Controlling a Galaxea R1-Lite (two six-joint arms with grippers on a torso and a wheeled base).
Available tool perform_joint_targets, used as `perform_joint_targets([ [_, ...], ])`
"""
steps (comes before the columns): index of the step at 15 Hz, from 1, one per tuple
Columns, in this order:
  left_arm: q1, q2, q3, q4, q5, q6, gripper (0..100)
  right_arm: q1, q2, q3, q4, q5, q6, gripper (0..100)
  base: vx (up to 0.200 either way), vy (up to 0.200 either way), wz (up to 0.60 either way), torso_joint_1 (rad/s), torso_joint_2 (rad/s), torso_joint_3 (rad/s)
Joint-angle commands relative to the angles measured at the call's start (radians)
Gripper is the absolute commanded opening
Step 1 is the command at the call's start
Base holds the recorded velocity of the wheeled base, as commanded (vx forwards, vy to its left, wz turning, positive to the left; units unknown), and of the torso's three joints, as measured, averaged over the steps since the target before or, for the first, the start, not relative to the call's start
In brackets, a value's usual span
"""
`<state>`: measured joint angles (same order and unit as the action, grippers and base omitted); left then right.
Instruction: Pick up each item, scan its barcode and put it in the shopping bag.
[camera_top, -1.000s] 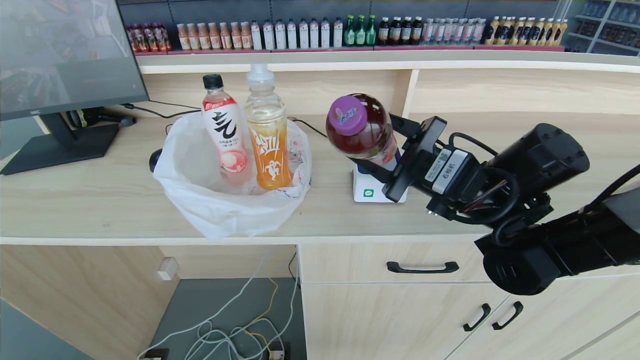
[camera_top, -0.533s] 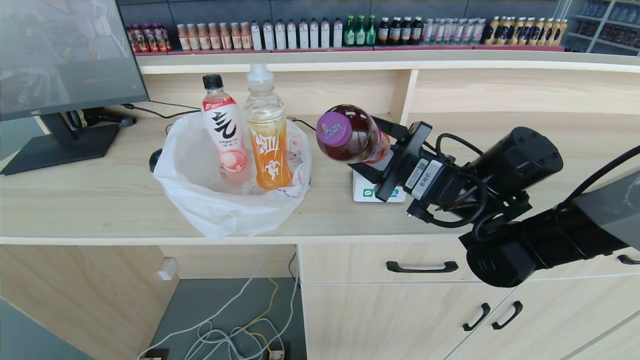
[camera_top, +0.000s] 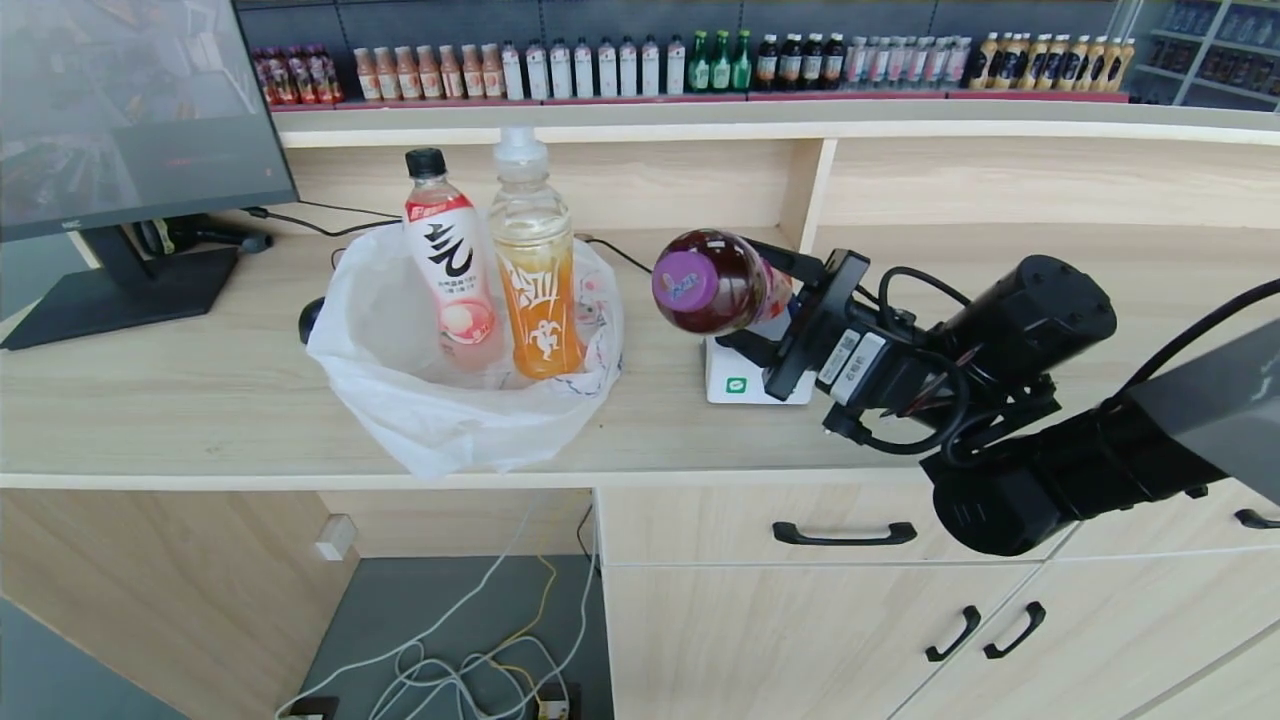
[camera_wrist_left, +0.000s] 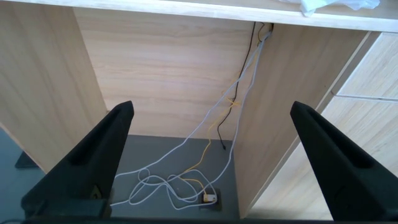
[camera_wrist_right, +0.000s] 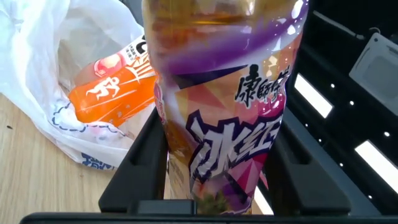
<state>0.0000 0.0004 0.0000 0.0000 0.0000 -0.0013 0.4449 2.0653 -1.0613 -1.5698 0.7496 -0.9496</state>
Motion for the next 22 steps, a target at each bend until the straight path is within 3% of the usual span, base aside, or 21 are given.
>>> perform_joint_targets([
  [1,0.0,0.0,0.0,0.0,0.0,0.0,100,0.0,0.004,-0.002,-0.001,0.001,0.0,0,0.0,0.0,0.0,0.0,0.0,0.0],
  [11,0.0,0.0,0.0,0.0,0.0,0.0,100,-0.051,0.019,-0.022,-0.001,0.03,0.02,0,0.0,0.0,0.0,0.0,0.0,0.0],
  [22,0.0,0.0,0.0,0.0,0.0,0.001,100,-0.049,0.027,-0.039,-0.001,0.031,0.022,0,0.0,0.0,0.0,0.0,0.0,0.0],
])
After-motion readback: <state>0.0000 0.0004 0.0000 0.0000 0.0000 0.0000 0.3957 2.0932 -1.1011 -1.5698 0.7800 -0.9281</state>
